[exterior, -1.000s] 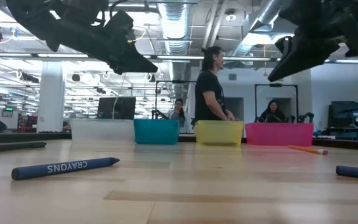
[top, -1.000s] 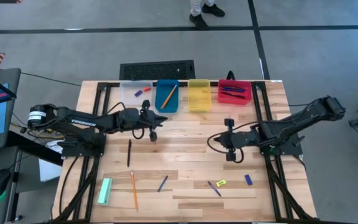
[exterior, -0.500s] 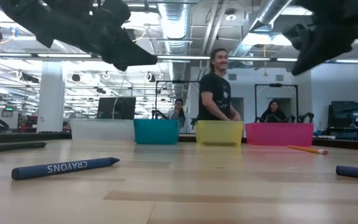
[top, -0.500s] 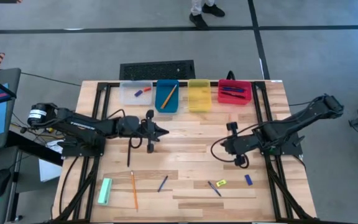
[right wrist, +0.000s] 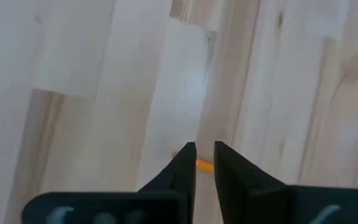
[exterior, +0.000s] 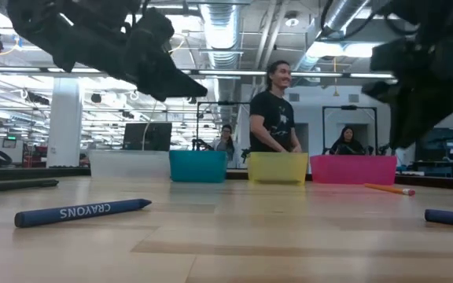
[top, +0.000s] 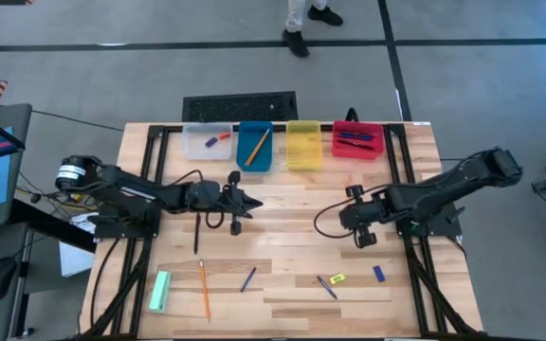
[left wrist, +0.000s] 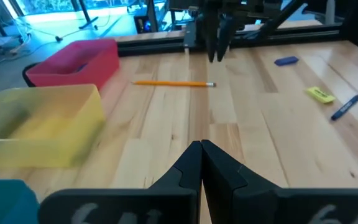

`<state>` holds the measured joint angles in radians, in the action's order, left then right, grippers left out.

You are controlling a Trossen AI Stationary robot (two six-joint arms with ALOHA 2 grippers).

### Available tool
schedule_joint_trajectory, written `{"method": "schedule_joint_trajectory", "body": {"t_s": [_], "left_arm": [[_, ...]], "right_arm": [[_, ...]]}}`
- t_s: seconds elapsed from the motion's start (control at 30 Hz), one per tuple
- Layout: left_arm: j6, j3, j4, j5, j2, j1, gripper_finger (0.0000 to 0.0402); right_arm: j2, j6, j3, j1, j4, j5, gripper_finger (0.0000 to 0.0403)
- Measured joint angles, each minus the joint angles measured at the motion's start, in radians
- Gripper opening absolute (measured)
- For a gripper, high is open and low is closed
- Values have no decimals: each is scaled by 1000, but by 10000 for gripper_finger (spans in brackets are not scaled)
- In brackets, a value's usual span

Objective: Sort crayons/erasers/pens/pencils in bins
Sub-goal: Put the orange pencil into the blue bin

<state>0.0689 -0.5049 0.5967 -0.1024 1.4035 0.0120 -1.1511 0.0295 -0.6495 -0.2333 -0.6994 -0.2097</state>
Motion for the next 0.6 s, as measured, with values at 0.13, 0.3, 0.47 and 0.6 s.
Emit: {"method": "schedule_joint_trajectory", "body": {"t_s": [0.13,0.3,0.47,0.6], "left_arm": [[11,0,34,-8,48,0,0],[52,0,52,-11,60,0,0],[54,0,43,-11,60,0,0],[62,0,43,-11,60,0,0]], "right_arm": [[-69,58,0,33,7,8,90],[-168,181,-1,47,18,8,133],[-283,298,-36,33,-40,8,167],[-354,372,-63,15,-77,5,174]]}}
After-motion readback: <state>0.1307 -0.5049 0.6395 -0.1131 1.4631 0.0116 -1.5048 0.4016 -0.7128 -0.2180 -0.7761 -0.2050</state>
